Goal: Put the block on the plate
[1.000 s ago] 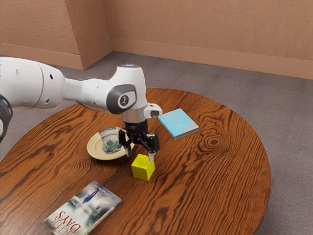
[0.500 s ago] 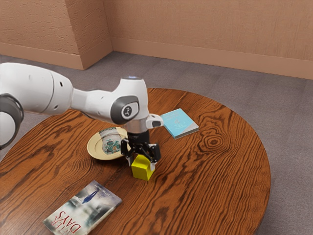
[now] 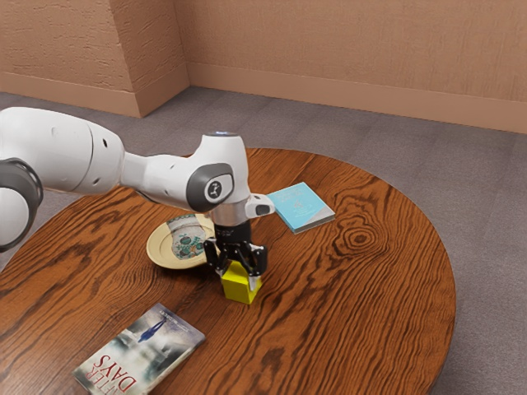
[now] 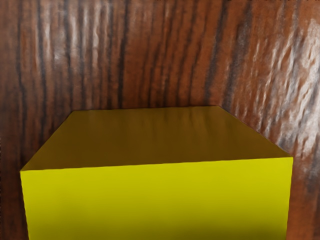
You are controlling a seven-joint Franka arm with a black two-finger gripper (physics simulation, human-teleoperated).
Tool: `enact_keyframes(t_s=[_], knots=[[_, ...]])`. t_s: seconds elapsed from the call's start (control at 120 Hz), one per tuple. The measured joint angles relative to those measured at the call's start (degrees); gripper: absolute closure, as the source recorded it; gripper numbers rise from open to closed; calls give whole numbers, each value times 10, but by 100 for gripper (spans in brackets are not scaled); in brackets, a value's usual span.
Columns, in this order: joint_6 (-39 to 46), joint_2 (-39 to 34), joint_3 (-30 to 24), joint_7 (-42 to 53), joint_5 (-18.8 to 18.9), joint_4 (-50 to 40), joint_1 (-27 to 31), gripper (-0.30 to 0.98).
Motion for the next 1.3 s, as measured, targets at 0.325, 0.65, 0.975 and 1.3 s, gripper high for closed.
enact_keyframes(t_s=[0.325, 0.65, 0.975, 1.3], knots=[[-3, -6, 1, -3, 1, 0, -1, 29], [-11, -42, 1, -6, 4, -1, -2, 31], [-56, -95, 29, -3, 17, 16, -1, 31], [-96, -86, 81, 15, 25, 77, 2, 32]])
